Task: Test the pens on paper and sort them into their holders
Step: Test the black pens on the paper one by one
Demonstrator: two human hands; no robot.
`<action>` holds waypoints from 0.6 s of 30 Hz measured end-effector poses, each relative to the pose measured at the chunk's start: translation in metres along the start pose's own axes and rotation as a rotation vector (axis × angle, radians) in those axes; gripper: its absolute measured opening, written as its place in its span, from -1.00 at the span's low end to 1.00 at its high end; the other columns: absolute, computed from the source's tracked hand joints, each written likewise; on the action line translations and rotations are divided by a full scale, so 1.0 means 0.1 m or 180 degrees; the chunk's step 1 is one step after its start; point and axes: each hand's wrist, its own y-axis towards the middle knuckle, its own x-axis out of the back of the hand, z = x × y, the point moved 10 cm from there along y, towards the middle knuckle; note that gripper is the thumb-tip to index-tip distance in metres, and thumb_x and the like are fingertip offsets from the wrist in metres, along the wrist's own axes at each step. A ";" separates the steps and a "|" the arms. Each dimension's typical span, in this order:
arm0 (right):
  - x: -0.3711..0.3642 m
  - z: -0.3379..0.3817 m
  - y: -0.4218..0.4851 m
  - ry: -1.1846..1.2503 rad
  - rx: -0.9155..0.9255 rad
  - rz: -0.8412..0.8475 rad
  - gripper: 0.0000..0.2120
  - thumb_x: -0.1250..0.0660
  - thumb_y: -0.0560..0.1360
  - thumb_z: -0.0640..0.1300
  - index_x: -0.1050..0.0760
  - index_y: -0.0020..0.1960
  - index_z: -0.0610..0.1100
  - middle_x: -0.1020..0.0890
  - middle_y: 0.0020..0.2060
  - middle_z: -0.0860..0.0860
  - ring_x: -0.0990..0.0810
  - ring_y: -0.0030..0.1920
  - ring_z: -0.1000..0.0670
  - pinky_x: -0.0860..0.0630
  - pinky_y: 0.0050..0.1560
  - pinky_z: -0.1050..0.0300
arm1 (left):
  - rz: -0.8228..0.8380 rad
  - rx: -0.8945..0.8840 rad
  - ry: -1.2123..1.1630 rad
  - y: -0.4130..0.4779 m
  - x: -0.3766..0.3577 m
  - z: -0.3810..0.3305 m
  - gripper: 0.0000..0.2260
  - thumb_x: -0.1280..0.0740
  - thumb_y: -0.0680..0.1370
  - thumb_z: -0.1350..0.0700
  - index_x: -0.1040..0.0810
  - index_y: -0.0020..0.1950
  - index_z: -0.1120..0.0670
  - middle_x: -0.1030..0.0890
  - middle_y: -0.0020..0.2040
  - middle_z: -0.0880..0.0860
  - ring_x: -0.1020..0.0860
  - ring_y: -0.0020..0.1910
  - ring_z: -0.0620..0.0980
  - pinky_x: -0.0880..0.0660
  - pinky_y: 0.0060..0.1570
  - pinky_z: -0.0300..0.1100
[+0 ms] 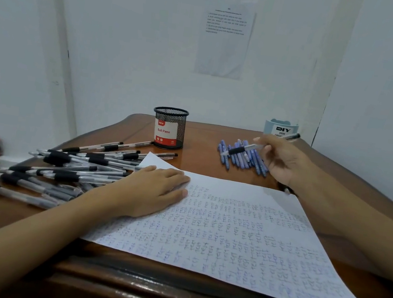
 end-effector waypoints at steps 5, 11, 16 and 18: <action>-0.14 -0.12 -0.04 -0.0365 0.0005 0.0513 -0.85 -0.16 0.58 -0.20 -0.43 -0.07 -0.26 -0.53 -0.51 -0.07 -0.63 -0.46 -0.01 -0.60 -0.41 0.16 | 0.0005 -0.0004 -0.0024 0.00 0.00 0.00 -0.54 0.10 0.63 -0.13 -0.05 0.53 -0.08 -0.11 0.53 -0.10 -0.11 0.48 -0.10 0.04 0.44 -0.15; -0.45 -0.45 -0.19 -0.1591 -0.0023 0.1297 -0.73 -0.30 0.48 -0.06 -0.55 0.06 -0.22 -0.66 -0.22 -0.08 -0.63 -0.39 0.05 -0.57 -0.41 0.28 | 0.0005 -0.0017 -0.0041 0.01 0.00 0.00 -0.54 0.09 0.63 -0.13 -0.05 0.52 -0.08 -0.11 0.53 -0.11 -0.11 0.48 -0.10 0.05 0.44 -0.16; -0.43 -0.59 -0.19 -0.2190 0.0108 0.1341 -0.87 -0.44 0.36 -0.21 -0.54 -0.13 -0.16 -0.55 -0.44 0.03 -0.46 -0.48 0.13 -0.42 -0.52 0.35 | 0.0002 -0.0040 -0.0034 0.01 -0.01 0.00 -0.54 0.10 0.63 -0.13 -0.06 0.52 -0.06 -0.12 0.53 -0.10 -0.12 0.47 -0.12 0.05 0.43 -0.16; -0.46 -0.60 -0.19 -0.2296 0.0136 0.1467 -0.84 -0.46 0.34 -0.22 -0.59 -0.08 -0.17 -0.60 -0.32 -0.01 -0.51 -0.37 0.12 -0.45 -0.47 0.33 | 0.0005 -0.0033 -0.0043 0.00 0.00 0.00 -0.54 0.10 0.63 -0.12 -0.07 0.52 -0.06 -0.12 0.53 -0.10 -0.12 0.47 -0.11 0.04 0.43 -0.16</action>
